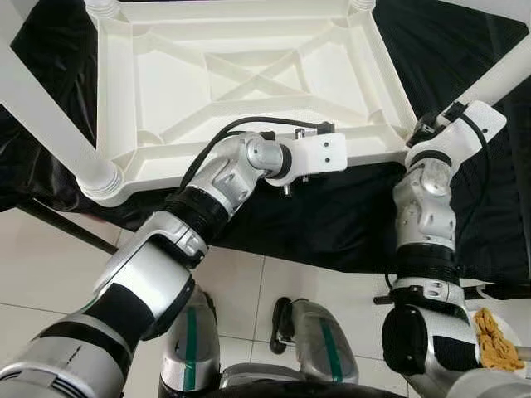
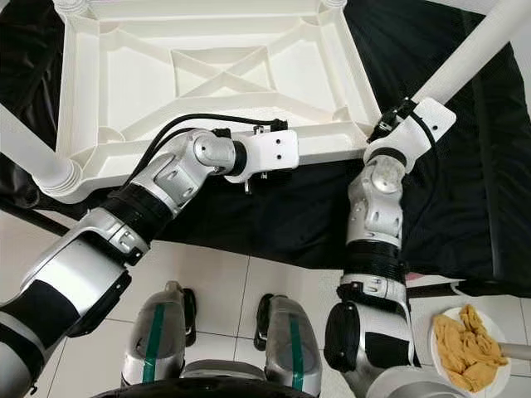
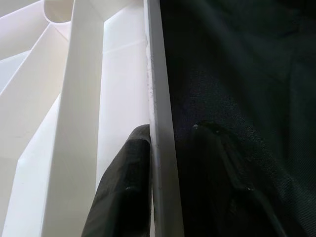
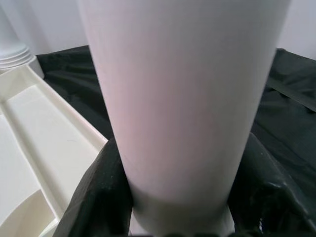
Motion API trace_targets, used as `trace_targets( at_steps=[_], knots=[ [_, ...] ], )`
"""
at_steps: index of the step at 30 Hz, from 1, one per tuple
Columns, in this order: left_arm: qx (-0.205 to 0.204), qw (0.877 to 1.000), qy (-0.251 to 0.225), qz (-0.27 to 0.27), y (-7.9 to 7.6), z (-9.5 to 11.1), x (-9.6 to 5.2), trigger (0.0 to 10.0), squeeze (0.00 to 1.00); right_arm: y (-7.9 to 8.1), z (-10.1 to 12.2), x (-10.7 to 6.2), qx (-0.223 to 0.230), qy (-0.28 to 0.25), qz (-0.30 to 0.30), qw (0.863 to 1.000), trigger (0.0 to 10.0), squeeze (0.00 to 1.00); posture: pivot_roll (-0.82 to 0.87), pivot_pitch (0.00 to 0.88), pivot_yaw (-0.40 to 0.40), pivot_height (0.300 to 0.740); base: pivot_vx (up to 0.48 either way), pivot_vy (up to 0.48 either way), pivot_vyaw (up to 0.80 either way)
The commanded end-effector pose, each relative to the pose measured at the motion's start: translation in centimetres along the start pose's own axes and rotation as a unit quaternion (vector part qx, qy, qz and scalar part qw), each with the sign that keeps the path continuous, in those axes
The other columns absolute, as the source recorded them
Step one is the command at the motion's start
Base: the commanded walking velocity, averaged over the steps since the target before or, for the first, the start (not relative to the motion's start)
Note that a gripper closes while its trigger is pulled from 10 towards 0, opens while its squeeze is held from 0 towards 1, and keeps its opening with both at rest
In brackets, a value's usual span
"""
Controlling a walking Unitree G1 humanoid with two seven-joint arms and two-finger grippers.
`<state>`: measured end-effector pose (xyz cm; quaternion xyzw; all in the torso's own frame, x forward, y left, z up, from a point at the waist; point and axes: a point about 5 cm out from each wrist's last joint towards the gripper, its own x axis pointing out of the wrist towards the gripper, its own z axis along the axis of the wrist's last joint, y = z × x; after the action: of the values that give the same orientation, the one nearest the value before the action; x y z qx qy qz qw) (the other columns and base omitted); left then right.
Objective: Building children table
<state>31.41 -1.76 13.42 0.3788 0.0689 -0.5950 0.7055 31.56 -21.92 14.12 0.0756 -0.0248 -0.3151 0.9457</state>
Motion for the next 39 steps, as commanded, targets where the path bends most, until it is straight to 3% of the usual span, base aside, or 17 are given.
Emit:
trace_targets(
  at_steps=[1,7,8,9,10,20,24,25,26,28,30,34,36,39],
  knots=[
    [-0.019,0.999,0.029,-0.039,-1.5,-1.4,0.7,10.0,0.0,-0.5,-0.5,-0.5,-0.003,0.01,-0.042,0.999,10.0,0.0,0.05,0.046,-0.067,0.74,0.0,0.0,0.0],
    [-0.018,0.999,0.03,-0.039,-1.6,-1.5,0.7,10.0,0.0,-0.6,-0.4,-0.4,-0.006,0.006,-0.045,0.999,10.0,0.0,0.05,0.041,-0.073,0.74,0.0,0.0,0.0],
    [-0.018,0.999,0.031,-0.039,-1.6,-1.5,0.7,10.0,0.0,-0.7,-0.3,-0.4,-0.008,0.004,-0.041,0.999,10.0,0.27,0.05,0.041,-0.073,0.74,0.0,0.0,0.0],
    [-0.017,0.999,0.031,-0.039,-1.6,-1.6,0.6,10.0,0.0,-0.7,-0.3,-0.4,-0.01,0.003,-0.041,0.999,10.0,0.27,0.05,0.041,-0.073,0.74,0.0,0.0,0.0],
    [-0.018,0.999,0.032,-0.039,-1.6,-1.6,0.7,10.0,0.0,-0.6,-0.2,-0.4,-0.01,0.001,-0.033,0.999,10.0,1.0,0.06,0.039,-0.076,0.74,0.0,0.0,0.0],
    [-0.017,0.999,0.03,-0.038,-1.7,-1.5,0.7,10.0,0.0,-0.4,0.1,-0.2,-0.003,-0.005,0.018,1.0,10.0,1.0,0.05,0.03,-0.082,0.74,0.0,0.0,0.0],
    [-0.018,0.999,0.03,-0.039,-1.7,-1.5,0.8,10.0,0.0,-0.6,0.1,0.6,0.005,0.003,0.098,0.995,10.0,1.0,0.05,0.027,-0.08,0.74,0.0,0.0,0.0],
    [-0.017,0.999,0.03,-0.039,-1.7,-1.5,0.8,10.0,0.0,-0.5,0.1,0.8,0.001,0.006,0.143,0.99,10.0,0.0,0.05,0.024,-0.079,0.74,0.0,0.0,0.0],
    [-0.017,0.999,0.03,-0.039,-1.7,-1.5,0.8,10.0,0.0,-0.5,0.1,0.8,0.001,0.006,0.143,0.99,10.0,0.0,0.05,0.024,-0.079,0.74,0.0,0.0,0.0],
    [-0.016,0.999,0.031,-0.038,-1.6,-1.5,0.8,10.0,0.0,-0.3,0.2,1.0,-0.004,0.013,0.23,0.973,10.0,0.0,0.05,0.024,-0.079,0.74,0.0,0.0,0.0],
    [-0.016,0.999,0.031,-0.038,-1.6,-1.5,0.8,10.0,0.0,-0.3,0.2,1.0,-0.004,0.013,0.23,0.973,10.0,0.0,0.05,0.024,-0.079,0.74,0.0,0.0,0.0],
    [-0.015,0.999,0.032,-0.036,-1.5,-1.5,0.7,10.0,0.0,-0.7,0.4,1.4,-0.019,0.009,0.288,0.958,10.0,0.0,0.05,0.024,-0.079,0.74,0.0,0.0,0.0],
    [-0.015,0.999,0.032,-0.034,-1.5,-1.5,0.7,10.0,0.0,-1.5,0.6,2.1,-0.053,0.014,0.366,0.929,10.0,0.0,0.06,0.028,-0.075,0.74,0.0,0.0,0.0],
    [-0.016,0.999,0.033,-0.033,-1.4,-1.6,0.6,10.0,0.0,-2.3,0.8,2.8,-0.069,0.025,0.426,0.902,10.0,0.0,0.06,0.031,-0.072,0.74,0.0,0.0,0.0]
  ],
)
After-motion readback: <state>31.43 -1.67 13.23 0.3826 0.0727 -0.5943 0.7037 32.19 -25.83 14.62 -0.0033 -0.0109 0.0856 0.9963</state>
